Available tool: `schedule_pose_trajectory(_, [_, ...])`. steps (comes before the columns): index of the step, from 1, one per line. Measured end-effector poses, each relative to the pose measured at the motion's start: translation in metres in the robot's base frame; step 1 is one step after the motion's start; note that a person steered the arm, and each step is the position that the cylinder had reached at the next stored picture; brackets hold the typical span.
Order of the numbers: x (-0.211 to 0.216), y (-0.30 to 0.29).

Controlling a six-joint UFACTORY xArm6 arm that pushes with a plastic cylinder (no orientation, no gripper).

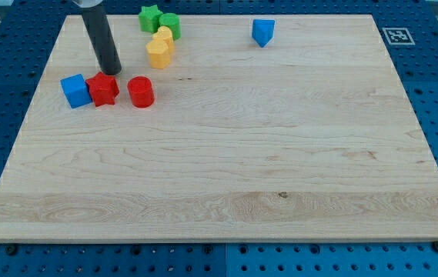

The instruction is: Push the red circle close to the red star

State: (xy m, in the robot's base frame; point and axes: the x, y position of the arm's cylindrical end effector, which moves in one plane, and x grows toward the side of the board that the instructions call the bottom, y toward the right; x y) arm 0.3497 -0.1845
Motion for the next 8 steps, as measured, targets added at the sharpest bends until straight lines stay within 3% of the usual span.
schedule_pose_trajectory(1, [0.024,0.002])
schedule_pose_trajectory(3, [-0.011,0.012])
schedule_pose_trajectory(5, [-0.01,0.102])
schedule_pose_trajectory(6, [0.011,0.129])
schedule_pose_trajectory(8, [0.026,0.106])
